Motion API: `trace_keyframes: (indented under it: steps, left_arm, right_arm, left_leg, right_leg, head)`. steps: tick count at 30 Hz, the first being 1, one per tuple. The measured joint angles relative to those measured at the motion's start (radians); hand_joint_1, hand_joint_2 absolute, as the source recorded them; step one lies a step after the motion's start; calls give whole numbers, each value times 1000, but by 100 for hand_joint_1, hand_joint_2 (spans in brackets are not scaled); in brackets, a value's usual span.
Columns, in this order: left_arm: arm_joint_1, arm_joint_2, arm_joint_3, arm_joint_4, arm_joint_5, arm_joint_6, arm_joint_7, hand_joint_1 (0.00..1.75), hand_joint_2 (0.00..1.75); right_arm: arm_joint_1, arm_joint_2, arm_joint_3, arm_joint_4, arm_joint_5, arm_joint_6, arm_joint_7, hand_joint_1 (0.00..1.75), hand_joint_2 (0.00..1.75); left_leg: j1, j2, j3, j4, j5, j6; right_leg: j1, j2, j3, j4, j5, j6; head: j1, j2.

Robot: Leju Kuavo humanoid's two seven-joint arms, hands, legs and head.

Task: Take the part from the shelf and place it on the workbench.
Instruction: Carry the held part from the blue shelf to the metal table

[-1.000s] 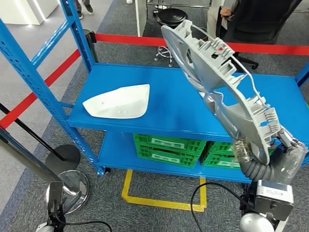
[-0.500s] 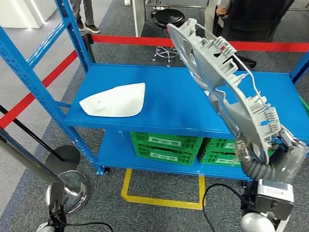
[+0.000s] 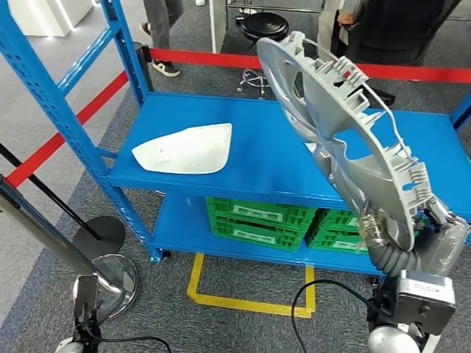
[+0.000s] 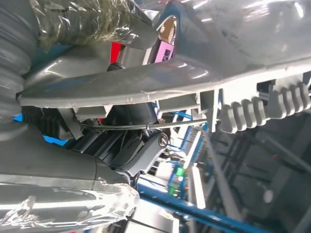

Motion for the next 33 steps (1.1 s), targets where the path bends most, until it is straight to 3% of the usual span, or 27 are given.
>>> trace_keyframes:
  steps: [3,5,8,9,10,11,13,15,19,21,23,24,25,26,28,30,33]
  left_arm:
    - [0,-1,-1,0,1,4,4,0,175]
    - [0,0,-2,0,1,5,5,0,175]
    - [0,0,-2,0,1,6,6,0,175]
    - [1,0,-2,0,1,6,6,0,175]
    - [1,0,-3,0,1,6,7,0,175]
    - [0,0,-3,0,1,6,7,0,175]
    - [-2,2,-4,0,1,6,7,0,175]
    - [-6,3,-6,0,1,6,8,0,175]
    - [-10,3,-9,0,0,7,10,0,175]
    - [-12,3,-12,0,0,8,10,0,175]
    - [-13,3,-15,0,0,8,10,0,175]
    - [-12,3,-16,0,0,8,10,0,175]
    - [-12,3,-17,0,0,8,10,0,175]
    - [-12,3,-17,0,0,8,10,0,175]
    - [-12,3,-19,0,0,8,10,0,175]
    - [-13,3,-22,0,0,9,10,0,175]
    - [-14,3,-25,0,1,10,10,0,175]
  right_arm:
    - [4,2,-1,-4,-43,12,-3,175,175]
    - [4,5,-2,-7,-68,19,-11,175,175]
    - [5,9,-6,-12,-79,23,-17,175,175]
    - [5,10,-7,-12,-82,25,-18,175,175]
    - [6,10,-8,-12,-87,27,-19,175,175]
    - [6,10,-8,-13,-94,30,-21,175,175]
    - [6,11,-8,-14,-107,33,-28,175,175]
    - [4,13,-9,-16,-114,34,-32,175,175]
    - [5,14,-12,-18,-133,37,-37,175,175]
    - [5,14,-14,-20,-152,47,-38,175,175]
    - [6,14,-16,-22,-166,59,-39,175,175]
    - [8,14,-16,-22,-170,63,-38,175,175]
    - [10,14,-16,-22,-173,66,-37,175,175]
    - [11,14,-16,-22,-175,67,-37,175,175]
    - [11,14,-16,-23,-176,68,-36,175,175]
    - [7,14,-16,-25,-180,71,-35,175,175]
    - [7,14,-20,-30,-206,83,-31,175,175]
  left_leg:
    - [0,0,-10,3,3,-16]
    - [2,1,-25,40,-29,-27]
    - [5,1,-94,221,-133,-38]
    - [5,1,-110,269,-150,-40]
    - [5,1,-110,282,-148,-40]
    - [5,1,-90,254,-127,-38]
    - [4,1,-15,126,-67,-30]
    - [2,0,36,26,-41,-21]
    - [2,1,32,0,-31,-2]
    - [6,3,27,-5,-20,10]
    - [5,4,16,-5,-13,15]
    - [4,5,11,-4,-9,16]
    - [4,5,6,-4,-6,15]
    - [3,5,2,-3,-2,14]
    - [3,4,-1,-3,3,10]
    - [0,3,-8,0,8,1]
    - [-1,3,-20,4,20,-16]
  right_leg:
    - [0,2,-2,-10,2,-12]
    - [-3,0,-4,-15,9,-25]
    - [-3,-3,-11,-15,16,-35]
    - [-3,-3,-14,-14,18,-36]
    - [-2,-3,-18,-13,20,-36]
    - [-2,-3,-20,-12,21,-35]
    - [-2,-2,-23,-9,25,-31]
    - [2,-2,-30,-5,29,-24]
    - [2,-3,-50,4,32,-1]
    - [0,-3,-81,71,-19,8]
    - [-1,-3,-131,204,-94,16]
    - [-2,-3,-149,258,-117,19]
    - [-2,-3,-152,280,-122,20]
    - [-2,-3,-134,261,-109,19]
    - [-2,-4,-49,127,-55,13]
    - [0,-3,21,9,-27,4]
    - [4,-1,26,-14,-22,-9]
  head:
    - [0,0]
    - [-3,0]
    - [-5,0]
    - [-4,0]
    - [-5,0]
    - [-5,0]
    - [-5,0]
    - [-4,0]
    - [-3,0]
    - [1,0]
    - [4,0]
    - [4,0]
    - [4,0]
    - [4,0]
    - [4,0]
    - [3,0]
    - [2,0]
